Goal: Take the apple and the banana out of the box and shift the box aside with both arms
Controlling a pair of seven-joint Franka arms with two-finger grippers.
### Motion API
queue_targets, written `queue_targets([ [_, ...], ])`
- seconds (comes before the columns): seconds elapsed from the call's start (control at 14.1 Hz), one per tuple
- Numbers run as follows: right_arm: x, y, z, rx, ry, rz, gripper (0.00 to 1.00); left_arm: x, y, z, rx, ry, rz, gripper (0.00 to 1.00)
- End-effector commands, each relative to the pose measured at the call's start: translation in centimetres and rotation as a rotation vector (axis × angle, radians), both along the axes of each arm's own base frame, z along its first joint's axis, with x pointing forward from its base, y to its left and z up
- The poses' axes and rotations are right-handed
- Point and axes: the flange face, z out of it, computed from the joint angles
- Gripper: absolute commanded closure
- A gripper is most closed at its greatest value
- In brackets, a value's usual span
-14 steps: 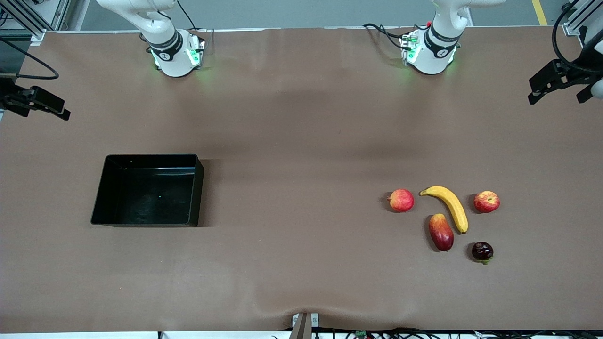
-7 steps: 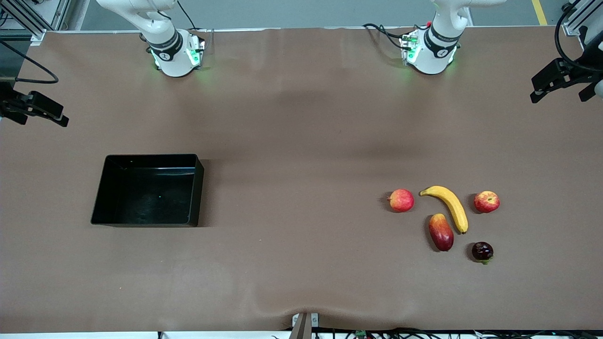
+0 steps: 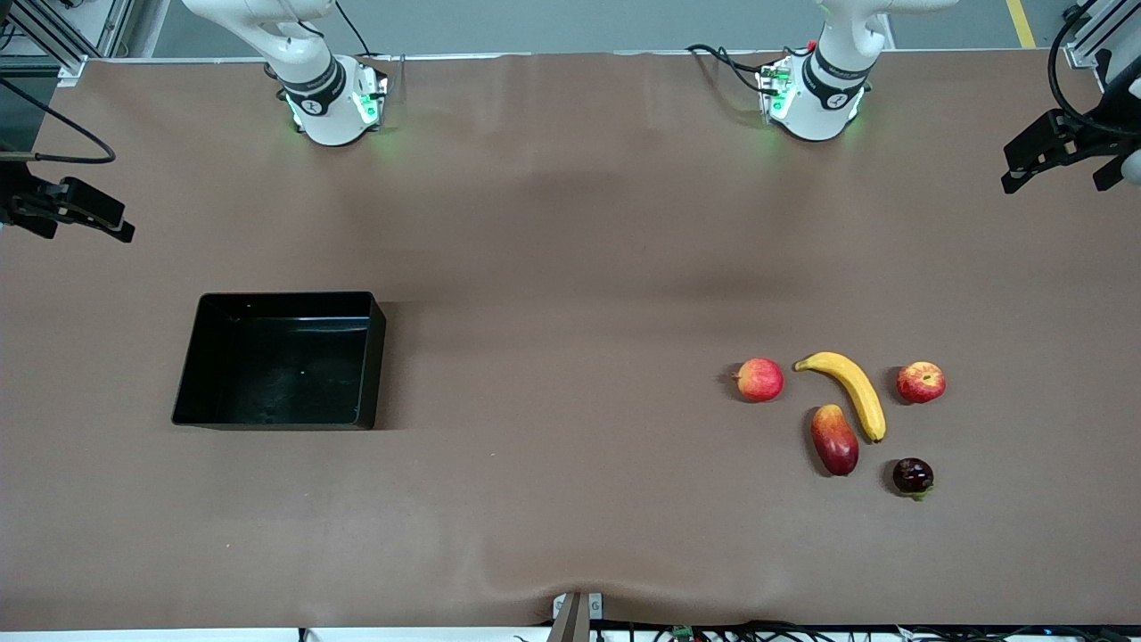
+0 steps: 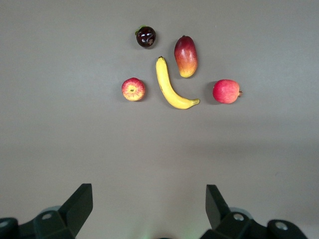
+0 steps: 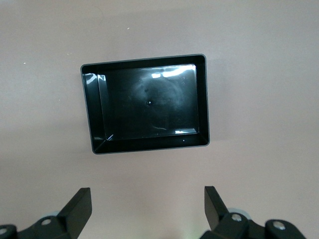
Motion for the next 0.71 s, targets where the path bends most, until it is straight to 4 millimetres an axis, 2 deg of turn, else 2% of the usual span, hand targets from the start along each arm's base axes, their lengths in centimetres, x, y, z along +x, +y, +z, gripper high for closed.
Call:
queue_targets([
  [0.0,-0.1,-0.1,-0.2,-0.002,0.008,0.01,0.0,0.1,0.1,-0.1,-0.003,0.012,-0.006,0.0],
  [0.14,0.0,-0.1,-0.5,-0.002,0.008,0.012,0.0,0.4,-0.1,-0.6,-0.002,0.021,-0.003,0.0],
  [0.21,0.1,-0.1,-0.5,-0.002,0.008,0.01,0.0,0.6,-0.3,-0.1,-0.004,0.011,-0.007,0.0],
  [0.64,0.1,0.3,-0.5,-0.002,0.008,0.018,0.0,0.9,-0.9,-0.3,-0.007,0.014,-0.017,0.0],
])
